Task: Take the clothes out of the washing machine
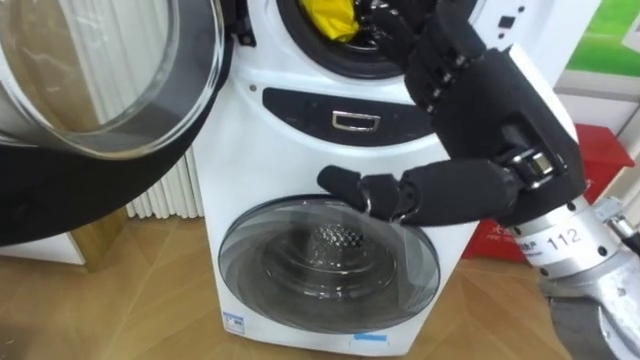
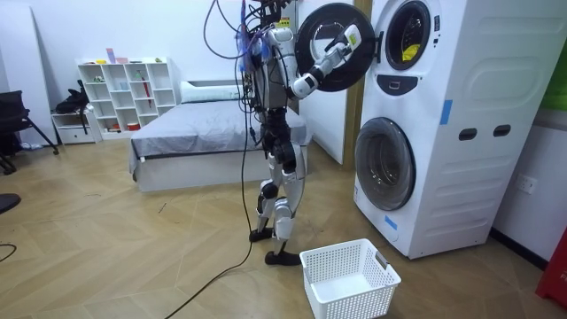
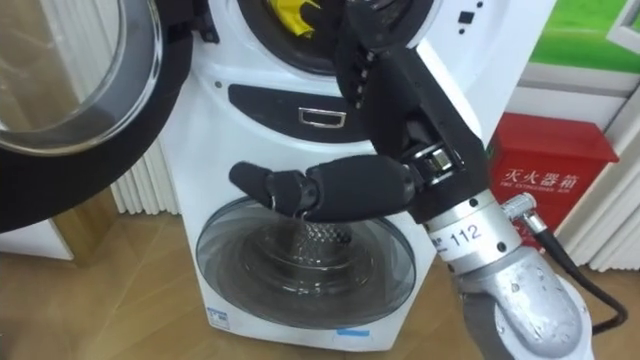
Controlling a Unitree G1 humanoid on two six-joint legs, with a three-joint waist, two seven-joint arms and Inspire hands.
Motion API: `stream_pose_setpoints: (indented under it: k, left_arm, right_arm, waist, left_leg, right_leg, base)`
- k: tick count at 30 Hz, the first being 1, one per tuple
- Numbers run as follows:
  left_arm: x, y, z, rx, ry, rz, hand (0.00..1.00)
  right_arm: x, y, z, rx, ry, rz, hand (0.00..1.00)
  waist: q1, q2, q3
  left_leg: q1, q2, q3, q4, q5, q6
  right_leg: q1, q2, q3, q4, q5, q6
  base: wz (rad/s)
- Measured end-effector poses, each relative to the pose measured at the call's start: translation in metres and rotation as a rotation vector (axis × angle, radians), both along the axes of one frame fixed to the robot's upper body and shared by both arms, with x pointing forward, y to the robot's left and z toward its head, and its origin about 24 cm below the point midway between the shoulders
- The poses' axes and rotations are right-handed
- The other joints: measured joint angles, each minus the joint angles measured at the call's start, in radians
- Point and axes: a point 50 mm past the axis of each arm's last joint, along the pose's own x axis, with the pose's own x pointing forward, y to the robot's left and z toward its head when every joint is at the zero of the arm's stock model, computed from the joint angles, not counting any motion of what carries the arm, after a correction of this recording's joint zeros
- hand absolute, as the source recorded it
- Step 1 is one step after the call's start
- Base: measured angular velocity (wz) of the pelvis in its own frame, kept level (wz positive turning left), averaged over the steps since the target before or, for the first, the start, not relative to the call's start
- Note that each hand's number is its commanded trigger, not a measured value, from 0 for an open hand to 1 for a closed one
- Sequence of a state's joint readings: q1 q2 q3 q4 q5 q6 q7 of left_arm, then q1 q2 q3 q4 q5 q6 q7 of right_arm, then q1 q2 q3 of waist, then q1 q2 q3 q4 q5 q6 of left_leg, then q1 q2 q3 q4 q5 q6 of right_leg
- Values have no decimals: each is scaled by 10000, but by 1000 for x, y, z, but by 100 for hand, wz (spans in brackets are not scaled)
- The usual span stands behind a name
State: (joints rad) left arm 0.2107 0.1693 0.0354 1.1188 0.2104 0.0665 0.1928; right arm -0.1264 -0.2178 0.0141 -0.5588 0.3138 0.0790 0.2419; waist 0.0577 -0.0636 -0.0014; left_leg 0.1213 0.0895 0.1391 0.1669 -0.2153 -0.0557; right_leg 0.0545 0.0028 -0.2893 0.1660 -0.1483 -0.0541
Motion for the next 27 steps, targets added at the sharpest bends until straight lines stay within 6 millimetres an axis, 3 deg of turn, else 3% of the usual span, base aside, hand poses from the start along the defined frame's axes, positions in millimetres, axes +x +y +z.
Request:
stream_pose_setpoints:
  k: [11,13,15,18,20,23,25,26,27]
  left_arm:
    - [-8,1,-1,55,506,105,0]
    - [-8,6,0,197,551,146,0]
    - [-6,10,1,282,514,133,0]
    - [-8,9,1,249,609,151,0]
    - [-12,8,1,175,763,173,0]
    - [-12,5,0,92,836,210,0]
    - [-15,3,-1,73,1020,274,0]
    - [-17,4,-1,90,1095,299,0]
    - [-19,4,-1,114,1229,331,0]
  right_arm:
    - [20,-7,-26,-544,1247,-968,0]
    - [26,-11,-36,-812,1644,-1418,0]
    - [29,-14,-41,-948,1867,-1668,0]
    - [32,-15,-44,-1020,1986,-1892,0]
    - [42,-13,-45,-1050,2102,-1891,0]
    - [53,-12,-39,-936,1970,-2242,0]
    - [53,-10,-38,-1028,1885,-2453,0]
    - [53,-10,-38,-1031,1888,-2477,0]
    - [53,-9,-39,-1026,1912,-2504,0]
  waist:
    - [125,-28,41]
    - [189,-232,122]
    - [310,-327,109]
    - [574,-352,95]
    - [597,-273,156]
    - [578,-282,152]
    - [692,-286,140]
    - [718,-306,136]
    - [765,-324,114]
  left_leg:
    - [56,25,230,94,0,0]
    - [-91,22,229,598,-43,-61]
    - [-287,154,230,1311,-242,-142]
    - [-847,475,211,3014,-429,-159]
    - [-1154,729,192,3968,-445,-141]
    - [-2109,550,72,4023,-579,-37]
    - [-3037,326,271,3017,-339,-73]
    - [-3239,306,305,2801,-2,66]
    - [-3484,255,299,2465,619,177]
  right_leg:
    - [-4,48,114,131,-70,-9]
    - [-50,-44,109,480,-358,-35]
    - [-57,-9,98,609,-556,-106]
    - [34,44,100,876,-796,-316]
    - [419,175,114,880,-840,-468]
    - [476,213,109,847,-1015,-597]
    - [552,215,111,749,-1087,-623]
    - [594,221,131,726,-1121,-614]
    - [695,206,194,697,-1201,-555]
  base:
    - [-3]
    - [4]
    - [1]
    - [-10]
    - [-6]
    - [4]
    - [-19]
    - [-18]
    - [-9]
